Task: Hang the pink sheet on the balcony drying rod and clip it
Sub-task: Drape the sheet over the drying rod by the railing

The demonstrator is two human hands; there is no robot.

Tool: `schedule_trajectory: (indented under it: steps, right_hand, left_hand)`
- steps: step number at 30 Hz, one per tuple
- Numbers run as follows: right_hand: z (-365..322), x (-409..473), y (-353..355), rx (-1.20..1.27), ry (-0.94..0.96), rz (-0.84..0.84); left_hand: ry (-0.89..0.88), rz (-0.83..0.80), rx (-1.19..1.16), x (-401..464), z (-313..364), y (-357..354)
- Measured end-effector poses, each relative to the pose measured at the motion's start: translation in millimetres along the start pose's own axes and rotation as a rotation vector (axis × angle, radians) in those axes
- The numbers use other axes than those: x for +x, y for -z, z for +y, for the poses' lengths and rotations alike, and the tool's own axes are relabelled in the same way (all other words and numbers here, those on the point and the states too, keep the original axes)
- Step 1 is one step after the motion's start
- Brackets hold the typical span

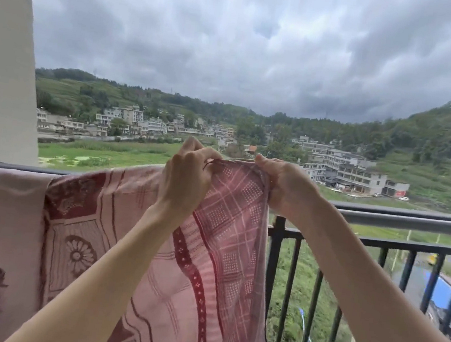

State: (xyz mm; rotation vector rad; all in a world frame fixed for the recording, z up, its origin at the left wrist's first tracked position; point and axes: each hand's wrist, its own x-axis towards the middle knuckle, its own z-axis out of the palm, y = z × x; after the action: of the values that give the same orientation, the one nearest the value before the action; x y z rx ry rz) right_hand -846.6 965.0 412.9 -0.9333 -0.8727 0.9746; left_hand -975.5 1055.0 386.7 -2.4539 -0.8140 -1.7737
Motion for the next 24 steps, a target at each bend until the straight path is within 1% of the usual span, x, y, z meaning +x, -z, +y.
schedule_trajectory:
  steps: [3,5,9,10,12,14,15,17,18,19,21,24]
  right_hand:
    - [-21,-11,40,0.03,-0.009,0.049]
    - [-29,-20,68,0.015,-0.027,0.04]
    - [-32,-29,117,-0.094,-0.116,-0.071]
    - [-32,-30,125,-0.149,-0.107,-0.105]
    - [-34,-34,130,-0.266,-0.019,-0.155]
    - [-32,-35,135,-0.435,0.129,-0.141]
    - [-30,-33,137,-0.595,0.25,-0.112]
    - [-23,-26,136,-1.007,0.532,-0.055]
    - [-19,-22,134,-1.164,0.627,-0.064]
    - [-16,-18,131,-1.262,0.674,-0.091]
    - [-9,-9,124,-1.346,0.691,-0.151]
    - [3,2,112,-1.347,0.73,-0.175]
  left_hand:
    - [-0.023,0.015,-0.065,4,39,-22]
    - [-0.024,-0.01,-0.141,5,61,-40]
    - [-0.013,-0.09,-0.192,3,88,-74]
    - [-0.003,-0.109,-0.191,3,90,-79]
    - [0.04,-0.133,-0.216,5,88,-73]
    - [0.101,-0.157,-0.297,6,85,-66]
    - [0.133,-0.182,-0.351,6,84,-63]
    - [0.183,-0.241,-0.454,4,81,-53]
    - [0.201,-0.258,-0.481,3,80,-49]
    - [0.217,-0.266,-0.496,2,77,-45]
    - [0.241,-0.282,-0.503,1,73,-39]
    - [0.29,-0.286,-0.499,-1,69,-33]
